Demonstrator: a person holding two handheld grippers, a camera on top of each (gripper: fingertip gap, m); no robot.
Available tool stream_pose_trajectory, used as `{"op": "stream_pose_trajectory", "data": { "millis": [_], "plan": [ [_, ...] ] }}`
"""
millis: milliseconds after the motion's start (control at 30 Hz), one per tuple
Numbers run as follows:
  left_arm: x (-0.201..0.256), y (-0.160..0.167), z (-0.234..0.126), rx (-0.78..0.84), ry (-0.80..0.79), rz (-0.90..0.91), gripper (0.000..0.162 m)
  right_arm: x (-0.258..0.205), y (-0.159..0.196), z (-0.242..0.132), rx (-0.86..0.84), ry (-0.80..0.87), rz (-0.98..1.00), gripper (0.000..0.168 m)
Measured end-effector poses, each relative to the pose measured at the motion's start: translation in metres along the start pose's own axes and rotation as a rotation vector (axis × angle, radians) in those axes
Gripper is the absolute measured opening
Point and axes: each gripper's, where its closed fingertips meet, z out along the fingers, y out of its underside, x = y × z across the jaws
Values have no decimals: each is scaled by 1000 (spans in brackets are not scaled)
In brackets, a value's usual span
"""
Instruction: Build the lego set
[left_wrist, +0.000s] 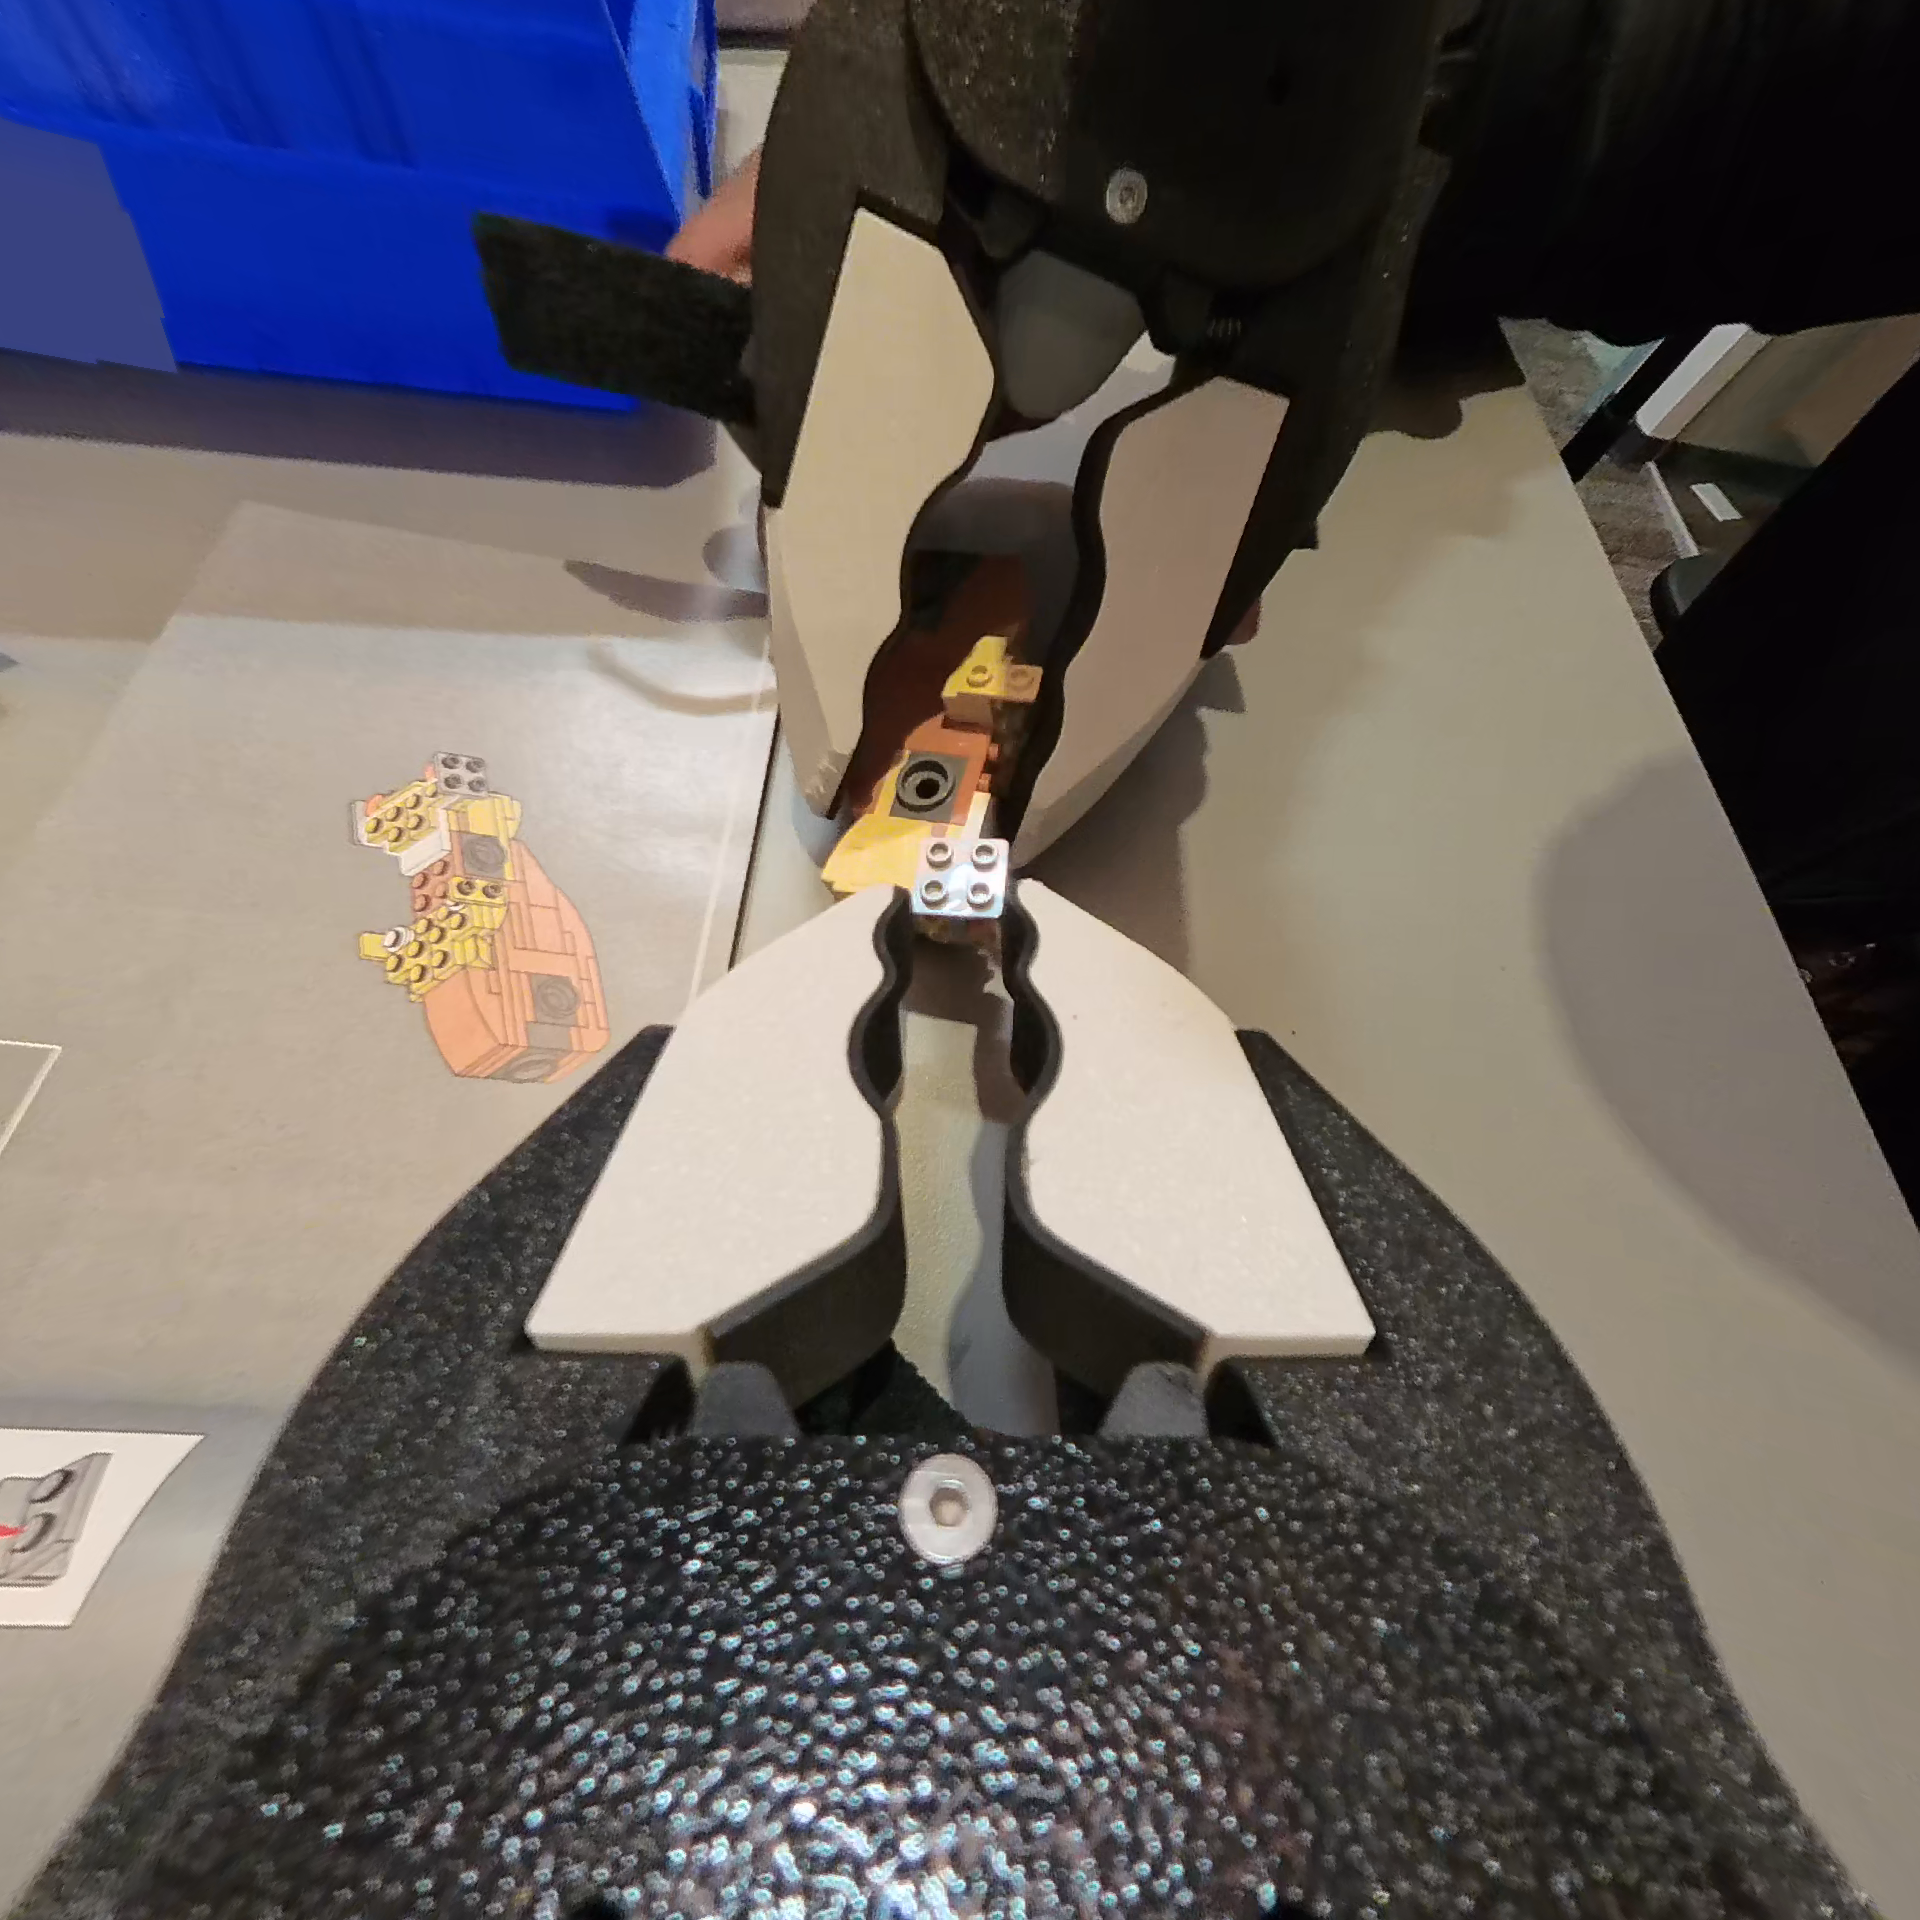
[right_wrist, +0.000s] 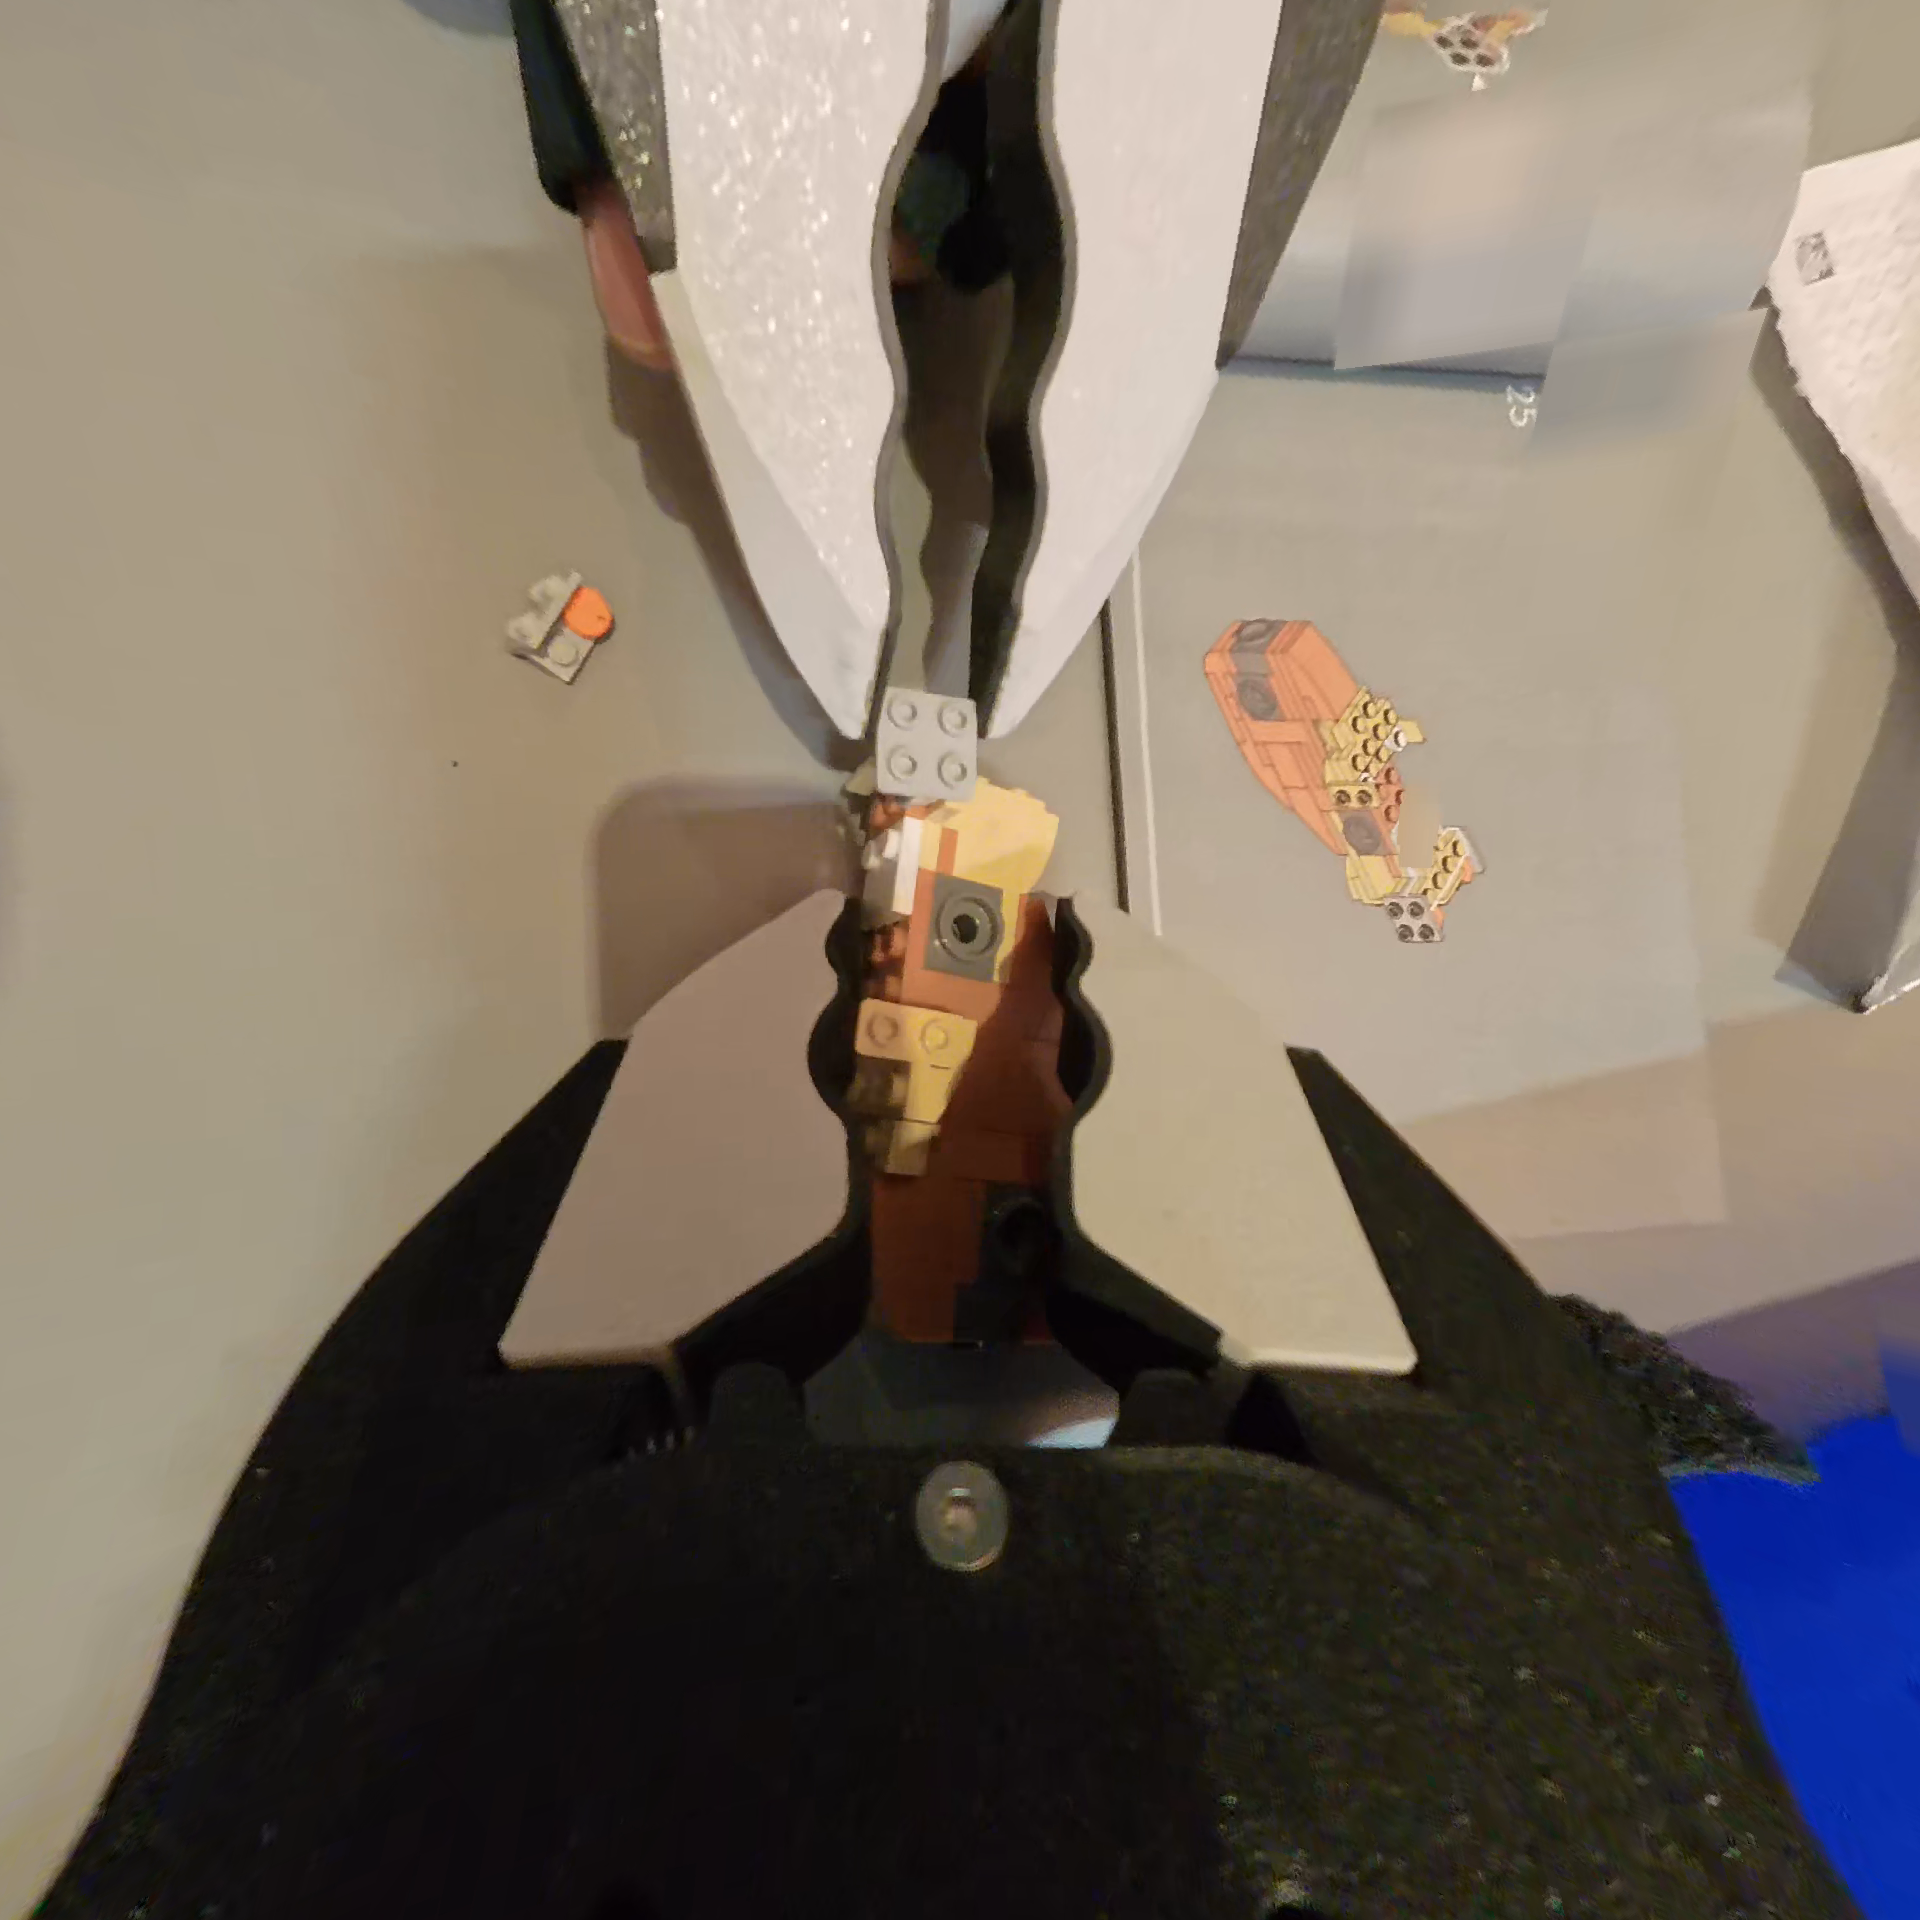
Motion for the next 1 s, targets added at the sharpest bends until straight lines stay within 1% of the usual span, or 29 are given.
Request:
{"op": "stream_pose_trajectory", "data": {
  "millis": [333, 500, 667, 1000],
  "plan": [
    [2, 1, 1, -8, 10, 12, 15, -2, -1, 0, 54, -48, -81, 35],
    [2, 1, 1, -9, 8, 9, 15, -3, -1, -1, 54, -60, -92, 39],
    [2, 1, 1, -9, 9, 7, 15, -5, -8, -6, 89, -76, -70, 39],
    [1, 1, 1, -9, 8, 3, 15, -7, -17, -4, 125, -72, 20, 27]
  ]
}}
